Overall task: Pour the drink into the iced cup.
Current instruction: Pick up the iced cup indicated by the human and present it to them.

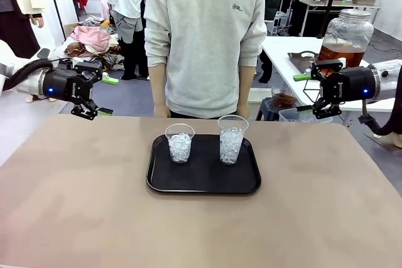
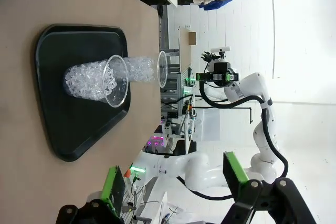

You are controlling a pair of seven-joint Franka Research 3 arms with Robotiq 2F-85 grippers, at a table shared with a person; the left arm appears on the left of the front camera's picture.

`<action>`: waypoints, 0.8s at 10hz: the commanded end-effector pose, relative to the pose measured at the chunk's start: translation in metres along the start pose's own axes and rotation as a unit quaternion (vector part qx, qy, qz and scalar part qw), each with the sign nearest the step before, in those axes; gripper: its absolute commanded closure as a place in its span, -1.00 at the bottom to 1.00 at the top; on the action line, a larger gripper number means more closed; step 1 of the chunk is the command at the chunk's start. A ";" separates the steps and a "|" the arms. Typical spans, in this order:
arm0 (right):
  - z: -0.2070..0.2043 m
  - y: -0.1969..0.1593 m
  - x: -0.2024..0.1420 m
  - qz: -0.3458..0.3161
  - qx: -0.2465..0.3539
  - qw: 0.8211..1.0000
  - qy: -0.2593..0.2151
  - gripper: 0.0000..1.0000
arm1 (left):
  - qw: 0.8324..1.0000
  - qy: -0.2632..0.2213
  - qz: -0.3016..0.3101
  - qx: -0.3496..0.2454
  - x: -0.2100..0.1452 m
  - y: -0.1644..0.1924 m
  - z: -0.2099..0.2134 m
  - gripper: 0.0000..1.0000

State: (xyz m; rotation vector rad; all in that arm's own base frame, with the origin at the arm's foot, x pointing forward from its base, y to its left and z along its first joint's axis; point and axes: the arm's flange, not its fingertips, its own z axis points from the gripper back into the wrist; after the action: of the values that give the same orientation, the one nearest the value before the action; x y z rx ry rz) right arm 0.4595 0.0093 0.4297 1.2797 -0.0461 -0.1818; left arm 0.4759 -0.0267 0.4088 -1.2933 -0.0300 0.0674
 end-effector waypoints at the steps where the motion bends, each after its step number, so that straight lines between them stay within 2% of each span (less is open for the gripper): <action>1: 0.000 0.001 0.000 -0.003 0.002 1.000 0.000 -1.00 | 1.000 -0.001 0.001 -0.001 -0.001 0.000 0.001 -1.00; 8: 0.000 0.001 0.000 -0.003 0.002 1.000 0.000 -1.00 | 1.000 -0.001 0.001 -0.001 -0.001 0.000 0.001 -1.00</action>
State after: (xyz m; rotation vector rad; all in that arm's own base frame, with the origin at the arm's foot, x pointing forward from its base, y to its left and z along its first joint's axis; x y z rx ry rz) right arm 0.4595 0.0095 0.4297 1.2793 -0.0458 -0.1815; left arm 0.4759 -0.0266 0.4087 -1.2933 -0.0301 0.0675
